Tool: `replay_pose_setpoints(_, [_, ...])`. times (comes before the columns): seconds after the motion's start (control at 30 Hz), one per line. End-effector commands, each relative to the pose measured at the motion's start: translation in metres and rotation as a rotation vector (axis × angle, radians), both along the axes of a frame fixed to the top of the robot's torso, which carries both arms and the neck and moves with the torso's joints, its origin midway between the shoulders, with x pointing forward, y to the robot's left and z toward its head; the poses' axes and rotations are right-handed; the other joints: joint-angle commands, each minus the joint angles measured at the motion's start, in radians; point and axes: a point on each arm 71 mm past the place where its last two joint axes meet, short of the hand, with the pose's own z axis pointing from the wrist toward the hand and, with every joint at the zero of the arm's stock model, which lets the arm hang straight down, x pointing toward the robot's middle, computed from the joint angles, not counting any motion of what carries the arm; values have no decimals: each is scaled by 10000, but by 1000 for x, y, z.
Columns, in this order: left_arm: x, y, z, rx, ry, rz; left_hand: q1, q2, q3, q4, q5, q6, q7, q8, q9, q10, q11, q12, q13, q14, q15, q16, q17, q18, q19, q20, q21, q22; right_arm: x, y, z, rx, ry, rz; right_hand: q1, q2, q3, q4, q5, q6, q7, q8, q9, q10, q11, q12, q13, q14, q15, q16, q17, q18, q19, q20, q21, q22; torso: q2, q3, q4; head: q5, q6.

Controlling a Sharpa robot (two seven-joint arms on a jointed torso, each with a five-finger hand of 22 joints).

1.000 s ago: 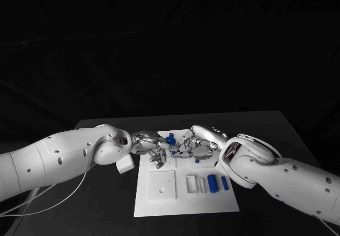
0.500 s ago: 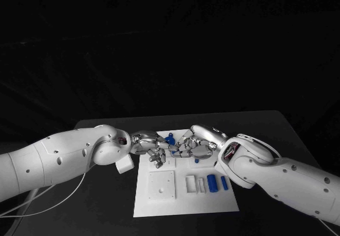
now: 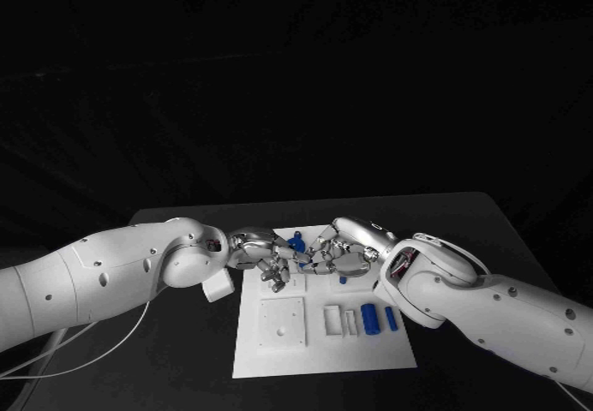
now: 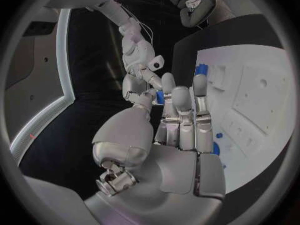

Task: Assemble the parts on the task board

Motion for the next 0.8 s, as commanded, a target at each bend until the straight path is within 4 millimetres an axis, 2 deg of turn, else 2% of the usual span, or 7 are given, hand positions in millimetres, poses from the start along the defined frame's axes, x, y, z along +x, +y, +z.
replay_pose_setpoints(0.03, [-2, -6, 4, -450, 200, -178, -56, 102, 126, -7, 64, -63, -27, 64, -3, -84, 16, 10, 1, -75, -9, -31, -9, -148, 70, -14, -41, 178, 1, -2, -4, -168, 162, -195, 57, -26, 58, 7, 51, 150, -94, 31, 81, 70, 17, -48, 8, 74, 25, -64, 12, -203, 205, -58, -63, 1024, -1, 4, -2, 5, -9])
replay_pose_setpoints(0.27, [-3, -7, 3, -414, 295, -221, -138, 291, 483, -66, 242, -3, -25, 114, 8, -67, 14, 28, 12, -79, -13, -5, 5, -143, 55, -13, -35, 184, 1, -3, -4, -168, 177, -217, 57, -26, 58, 7, 51, 150, -94, 31, 81, 70, 17, -48, 8, 74, 25, -64, 12, -203, 205, -58, -63, 1024, 3, 3, -2, 1, -33])
replay_pose_setpoints(0.4, [-3, -7, 3, -455, 351, -254, -412, 441, 1040, -170, 1307, 40, -1, 198, 104, -69, 29, -6, -6, -108, -3, -8, 11, -133, 11, -13, -8, 196, 1, -3, -4, -189, 196, -224, 57, -26, 58, 7, 51, 150, -94, 31, 81, 70, 17, -48, 8, 74, 25, -64, 12, -203, 205, -58, -63, 1024, 0, 1, -1, -7, -42])
replay_pose_setpoints(0.47, [-3, -7, 3, -469, 363, -263, -673, 429, 1386, -325, 1420, 1, -10, 268, 244, -59, 38, -19, -11, -113, -5, -11, 12, -129, -10, -15, 32, 199, 1, -3, -4, -198, 202, -227, 57, -26, 58, 7, 51, 150, -94, 31, 81, 70, 17, -48, 8, 74, 25, -64, 12, -203, 205, -58, -63, 1024, 2, 5, -6, -8, -43])
replay_pose_setpoints(0.53, [-3, -7, 3, -482, 374, -272, -835, 499, 1636, -385, 1730, 35, -4, 321, 343, -52, 27, -23, -9, -113, -4, -3, 18, -122, -37, -16, 63, 200, 2, -3, -4, -213, 209, -231, 57, -26, 58, 7, 51, 150, -94, 31, 81, 70, 17, -48, 8, 74, 25, -64, 12, -203, 205, -58, -63, 1024, 3, 5, -7, -8, -50])
replay_pose_setpoints(0.67, [-4, -7, 3, -497, 392, -301, -1080, 520, 1938, -489, 1953, -53, -104, 941, 1235, -46, -11, -23, -3, -129, -29, 18, 38, -135, -79, -39, 132, 203, 2, -4, -5, -235, 215, -242, 68, -34, 63, -1, 61, 153, -94, 30, 71, 74, 18, -71, 33, 71, 26, -95, 8, -203, 206, -57, -84, 1023, -1, -1, -3, -20, -51])
replay_pose_setpoints(0.8, [-3, -7, 3, -449, 320, -229, -1116, 521, 2128, -587, 1997, -61, -136, 1085, 1656, -29, -30, 5, 16, -122, -46, 44, 55, -135, -94, -54, 191, 204, 2, -4, -5, -247, 218, -256, 68, -34, 63, -1, 61, 153, -94, 30, 71, 74, 18, -71, 33, 71, 26, -95, 8, -203, 206, -57, -84, 1023, -3, -4, 1, -30, -63])
